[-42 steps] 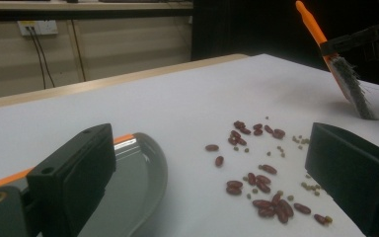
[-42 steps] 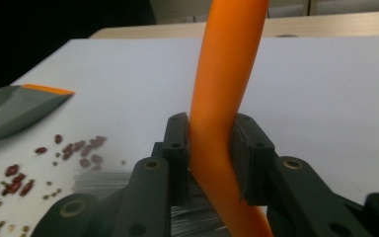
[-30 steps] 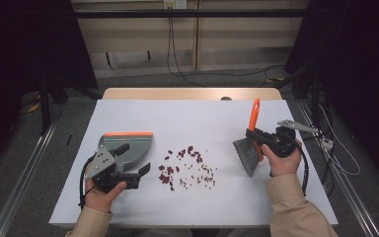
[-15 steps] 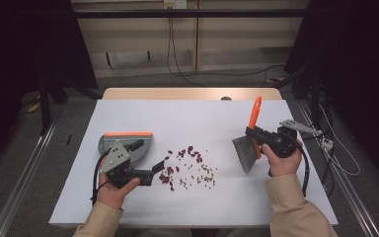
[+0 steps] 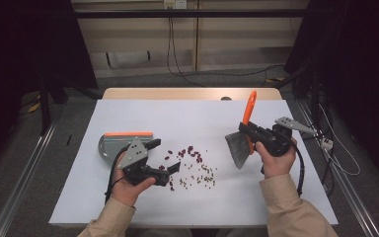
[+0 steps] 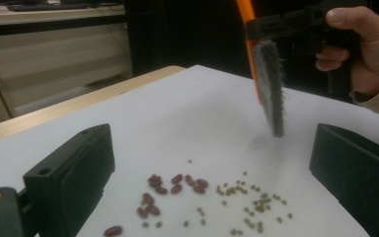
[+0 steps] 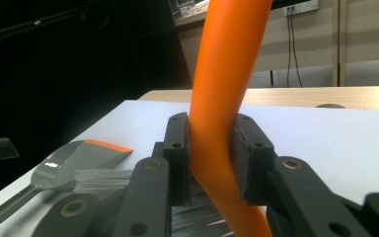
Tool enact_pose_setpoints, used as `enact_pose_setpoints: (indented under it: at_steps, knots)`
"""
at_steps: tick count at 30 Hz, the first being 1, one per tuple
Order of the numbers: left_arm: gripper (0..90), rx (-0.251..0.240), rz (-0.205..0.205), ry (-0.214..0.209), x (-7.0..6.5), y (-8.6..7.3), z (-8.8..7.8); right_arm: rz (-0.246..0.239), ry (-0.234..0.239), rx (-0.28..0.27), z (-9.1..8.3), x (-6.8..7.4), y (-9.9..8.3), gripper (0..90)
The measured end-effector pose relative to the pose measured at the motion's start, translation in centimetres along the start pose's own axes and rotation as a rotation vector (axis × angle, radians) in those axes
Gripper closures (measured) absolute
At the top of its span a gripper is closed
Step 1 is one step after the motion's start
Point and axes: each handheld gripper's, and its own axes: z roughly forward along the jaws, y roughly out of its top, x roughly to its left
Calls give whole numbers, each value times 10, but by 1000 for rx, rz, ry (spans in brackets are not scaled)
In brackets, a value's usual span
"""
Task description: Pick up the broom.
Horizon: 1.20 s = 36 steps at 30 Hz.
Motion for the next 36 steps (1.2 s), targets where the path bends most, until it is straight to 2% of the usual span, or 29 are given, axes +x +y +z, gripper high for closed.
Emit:
enact_pose_setpoints:
  at_steps: [4, 6, 11, 15, 18, 24, 28, 32, 34, 36]
  knots:
    - [25, 3, -14, -33, -4, 4, 13, 3, 0, -20, 4, 7, 0, 714]
    - [25, 4, -14, -32, -7, 6, 20, 4, 8, -26, 7, 11, 0, 714]
    - [39, 53, -16, -46, -13, 10, 37, -7, 20, -35, 15, 23, 1, 714]
    - [61, 71, -33, -48, -16, 11, 50, -17, 35, -37, 18, 31, -1, 714]
    - [68, 74, -30, -58, -18, 13, 58, -25, 41, -36, 20, 35, -2, 714]
    - [98, 87, -55, -71, -20, 13, 71, -24, 54, -40, 23, 42, -5, 714]
    - [135, 82, -48, -72, -20, 14, 76, -33, 69, -32, 27, 47, -9, 714]
    - [198, 65, -75, -79, -20, 15, 79, -46, 84, -26, 31, 54, -13, 714]
    - [257, 71, -78, -74, -19, 15, 80, -48, 97, -25, 33, 58, -15, 714]
    - [267, 73, -91, -72, -17, 14, 81, -46, 102, -24, 34, 59, -15, 714]
